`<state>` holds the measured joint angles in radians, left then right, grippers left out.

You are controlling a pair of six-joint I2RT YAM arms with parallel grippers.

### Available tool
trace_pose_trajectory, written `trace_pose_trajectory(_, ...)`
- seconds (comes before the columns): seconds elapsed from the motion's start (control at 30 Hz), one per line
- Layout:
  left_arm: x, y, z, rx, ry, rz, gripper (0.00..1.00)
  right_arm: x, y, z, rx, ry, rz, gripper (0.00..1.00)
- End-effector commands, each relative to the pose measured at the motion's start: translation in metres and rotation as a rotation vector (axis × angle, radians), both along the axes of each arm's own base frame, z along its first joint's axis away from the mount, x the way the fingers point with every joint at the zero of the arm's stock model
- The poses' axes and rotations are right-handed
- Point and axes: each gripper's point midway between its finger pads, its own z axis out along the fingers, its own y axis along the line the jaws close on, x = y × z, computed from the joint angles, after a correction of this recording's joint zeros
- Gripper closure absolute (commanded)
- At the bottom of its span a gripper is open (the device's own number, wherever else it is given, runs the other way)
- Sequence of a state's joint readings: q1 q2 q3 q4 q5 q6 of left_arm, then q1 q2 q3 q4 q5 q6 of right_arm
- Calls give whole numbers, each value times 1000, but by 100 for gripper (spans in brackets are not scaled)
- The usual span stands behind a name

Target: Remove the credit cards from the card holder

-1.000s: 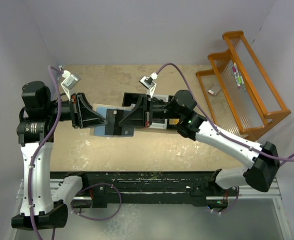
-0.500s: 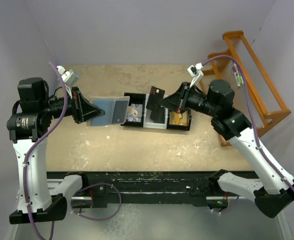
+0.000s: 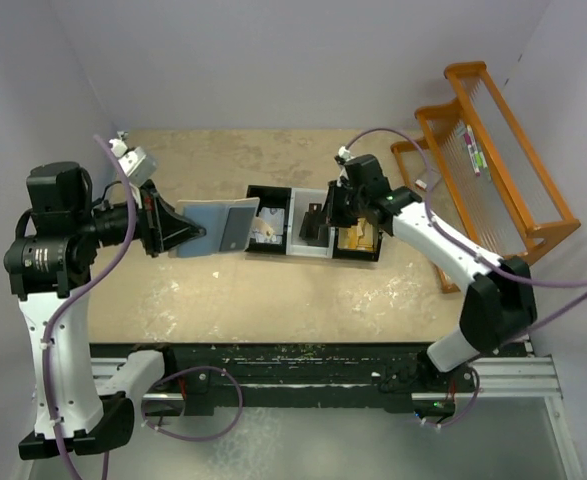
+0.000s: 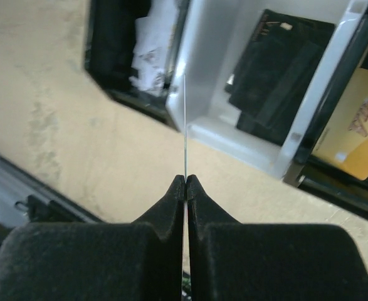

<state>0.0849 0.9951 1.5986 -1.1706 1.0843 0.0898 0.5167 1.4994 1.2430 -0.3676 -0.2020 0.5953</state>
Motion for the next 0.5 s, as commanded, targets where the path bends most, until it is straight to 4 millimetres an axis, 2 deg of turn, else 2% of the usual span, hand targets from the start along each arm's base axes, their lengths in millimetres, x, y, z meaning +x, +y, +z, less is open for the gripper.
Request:
trace_pose_trajectory(0.0,-35,-15,28,-72,-100,-160,100,35,0,1,-68,-72,-41,100)
trace_pose_trajectory(0.1,-56,-23,42,-126,-135,-258,100,41,3,-26,-107,-6,-34,100)
trace_pose_trajectory(0.23,-67,-26,53,-144,-172,-285,100,52,10,-57,-141,45,-31,100)
trace_pose_trajectory(0.47,-71,-27,59,-157,-172,-295,100,61,19,-77,-149,80,-8,100)
